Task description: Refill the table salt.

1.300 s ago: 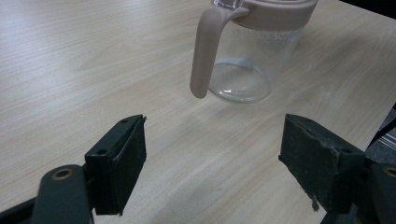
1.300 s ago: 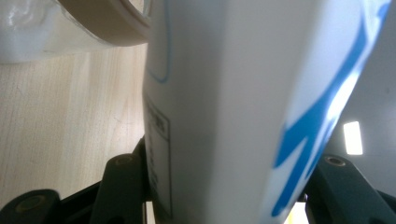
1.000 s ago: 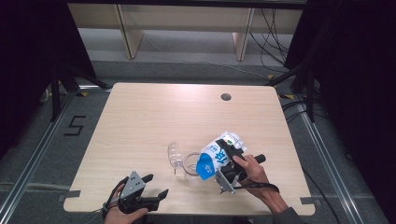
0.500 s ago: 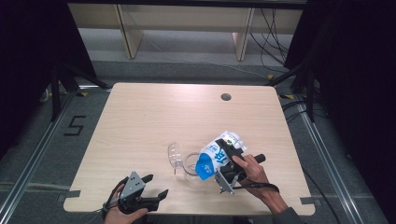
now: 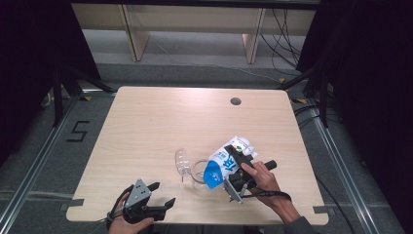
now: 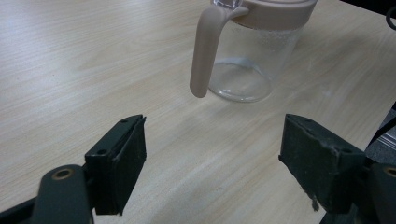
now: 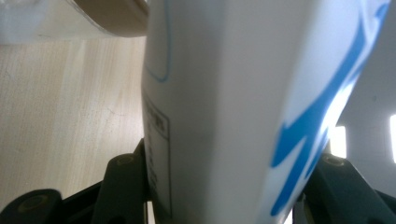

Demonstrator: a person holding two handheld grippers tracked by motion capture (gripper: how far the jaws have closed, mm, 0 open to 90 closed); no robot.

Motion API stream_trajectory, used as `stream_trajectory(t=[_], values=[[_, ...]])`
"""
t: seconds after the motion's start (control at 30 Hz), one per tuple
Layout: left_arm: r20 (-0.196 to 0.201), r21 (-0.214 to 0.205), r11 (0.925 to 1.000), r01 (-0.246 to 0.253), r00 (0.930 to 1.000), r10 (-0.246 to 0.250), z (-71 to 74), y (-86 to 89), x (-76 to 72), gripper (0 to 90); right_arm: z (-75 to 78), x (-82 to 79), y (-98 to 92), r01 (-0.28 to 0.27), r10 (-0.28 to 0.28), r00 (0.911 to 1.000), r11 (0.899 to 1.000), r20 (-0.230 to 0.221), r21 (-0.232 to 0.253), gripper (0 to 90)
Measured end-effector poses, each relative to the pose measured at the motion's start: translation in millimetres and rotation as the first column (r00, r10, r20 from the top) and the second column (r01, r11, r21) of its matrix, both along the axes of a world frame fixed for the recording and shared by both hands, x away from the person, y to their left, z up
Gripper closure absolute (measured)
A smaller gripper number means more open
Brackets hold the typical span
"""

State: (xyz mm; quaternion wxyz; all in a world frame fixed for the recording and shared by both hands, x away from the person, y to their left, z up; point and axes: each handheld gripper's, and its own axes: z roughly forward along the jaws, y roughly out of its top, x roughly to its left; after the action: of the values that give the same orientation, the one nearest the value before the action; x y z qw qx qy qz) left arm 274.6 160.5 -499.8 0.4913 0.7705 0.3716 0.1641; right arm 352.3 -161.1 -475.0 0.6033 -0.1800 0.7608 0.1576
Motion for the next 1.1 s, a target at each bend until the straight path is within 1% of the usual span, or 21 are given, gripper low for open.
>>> stream_trajectory(t=[0.03, 0.1, 0.13, 0.17, 0.23, 0.27, 0.37, 0.4, 0.43, 0.5, 0.6, 0.63, 0.7, 0.73, 0.8, 0.87, 0.9, 0.93, 0.97, 1.03, 1.1], values=[[0.003, 0.005, 1.0000, 0.002, 1.0000, -0.002, 0.2, 0.5, 0.2, 22.1, -0.2, -0.4, -0.1, 0.008, -0.008, 1.0000, 1.000, -0.001, 0.003, 50.2], [0.001, 0.001, 1.0000, 0.001, 1.0000, -0.001, -0.1, 0.3, 0.1, 22.1, 0.5, -0.6, 0.0, 0.006, -0.006, 0.9999, 1.000, 0.015, -0.005, 50.2], [0.000, 0.002, 1.0000, 0.000, 1.0000, 0.000, 0.0, 0.3, 0.0, 22.2, 0.3, -0.5, 0.1, 0.005, -0.005, 0.9999, 1.000, 0.011, -0.010, 50.2], [0.006, 0.007, 1.0000, 0.005, 1.0000, -0.005, 0.2, 0.5, 0.3, 22.1, -2.7, -1.8, -1.0, 0.028, -0.028, 0.9995, 0.999, -0.011, 0.030, 50.2], [0.002, -0.004, 1.0000, 0.001, 1.0000, -0.001, -0.3, -0.5, 0.2, 22.1, -3.4, -2.2, -1.2, 0.036, -0.035, 0.9992, 0.999, -0.020, 0.037, 50.2], [0.001, 0.001, 1.0000, -0.003, 1.0000, 0.003, -0.1, -0.5, -0.1, 22.1, -3.4, -2.1, -1.3, 0.035, -0.034, 0.9992, 0.999, -0.019, 0.036, 50.2], [0.003, 0.002, 1.0000, 0.003, 1.0000, -0.003, 0.1, 0.3, 0.2, 22.1, -0.5, -1.0, -0.7, 0.013, -0.013, 0.9999, 1.000, 0.007, -0.002, 50.2], [0.004, 0.016, 0.9999, 0.007, 1.0000, -0.007, 0.4, 1.3, 0.5, 22.1, 0.8, -0.7, -0.5, 0.006, -0.005, 0.9998, 1.000, 0.020, -0.013, 50.2], [0.001, 0.010, 0.9999, 0.003, 1.0000, -0.003, 0.0, 0.9, 0.5, 22.1, -1.6, -1.2, -1.0, 0.019, -0.019, 0.9998, 1.000, -0.003, 0.006, 50.2], [0.000, 0.004, 1.0000, 0.004, 1.0000, -0.004, -0.3, 0.3, 0.3, 22.1, -1.5, -1.3, -0.9, 0.019, -0.019, 0.9998, 1.000, 0.001, 0.003, 50.3], [0.003, 0.011, 0.9999, 0.007, 1.0000, -0.007, -0.2, 1.1, 0.6, 22.1, -1.4, -1.9, -0.5, 0.023, -0.023, 0.9997, 1.000, 0.007, 0.000, 50.3], [0.004, 0.013, 0.9999, 0.006, 1.0000, -0.006, -0.3, 1.3, 0.7, 22.1, -4.8, -3.5, -1.2, 0.053, -0.052, 0.9984, 0.998, -0.022, 0.032, 50.4], [0.009, 0.018, 0.9998, 0.010, 0.9999, -0.011, -0.1, 2.0, 0.5, 22.1, -4.5, -3.8, -0.9, 0.054, -0.053, 0.9984, 0.998, -0.016, 0.030, 50.4], [0.006, 0.013, 0.9999, 0.007, 1.0000, -0.007, -0.1, 1.7, 0.3, 22.1, -4.5, -3.9, -0.8, 0.053, -0.053, 0.9985, 0.998, -0.016, 0.029, 50.4], [0.011, 0.017, 0.9998, 0.010, 0.9999, -0.010, 0.2, 1.8, 0.8, 22.1, -0.2, -2.5, 0.7, 0.019, -0.019, 0.9994, 1.000, 0.028, -0.022, 50.4], [0.006, 0.014, 0.9999, 0.009, 0.9999, -0.009, -0.4, 1.4, 0.7, 22.1, 0.0, -2.3, 0.8, 0.019, -0.018, 0.9993, 0.999, 0.032, -0.026, 50.6], [0.008, 0.016, 0.9998, 0.009, 0.9999, -0.009, -0.3, 1.6, 0.5, 22.0, 0.9, -2.0, 1.0, 0.013, -0.012, 0.9990, 0.999, 0.043, -0.029, 50.6], [0.009, 0.017, 0.9998, 0.012, 0.9999, -0.012, -0.1, 1.9, 0.6, 22.0, 1.0, -1.9, 1.0, 0.015, -0.014, 0.9990, 0.999, 0.042, -0.028, 50.6], [0.009, 0.015, 0.9998, 0.011, 0.9999, -0.011, 0.1, 1.8, 0.7, 22.0, 0.2, -2.3, 0.7, 0.023, -0.022, 0.9993, 0.999, 0.031, -0.023, 50.6], [0.004, 0.012, 0.9999, 0.006, 1.0000, -0.006, -0.2, 1.4, 0.5, 22.0, 0.8, -2.4, 0.6, 0.022, -0.020, 0.9987, 0.999, 0.046, -0.038, 50.7], [0.009, 0.014, 0.9999, 0.010, 0.9999, -0.010, -0.1, 1.6, 0.3, 22.0, 1.4, -2.1, 0.8, 0.017, -0.015, 0.9983, 0.999, 0.056, -0.039, 50.7]])
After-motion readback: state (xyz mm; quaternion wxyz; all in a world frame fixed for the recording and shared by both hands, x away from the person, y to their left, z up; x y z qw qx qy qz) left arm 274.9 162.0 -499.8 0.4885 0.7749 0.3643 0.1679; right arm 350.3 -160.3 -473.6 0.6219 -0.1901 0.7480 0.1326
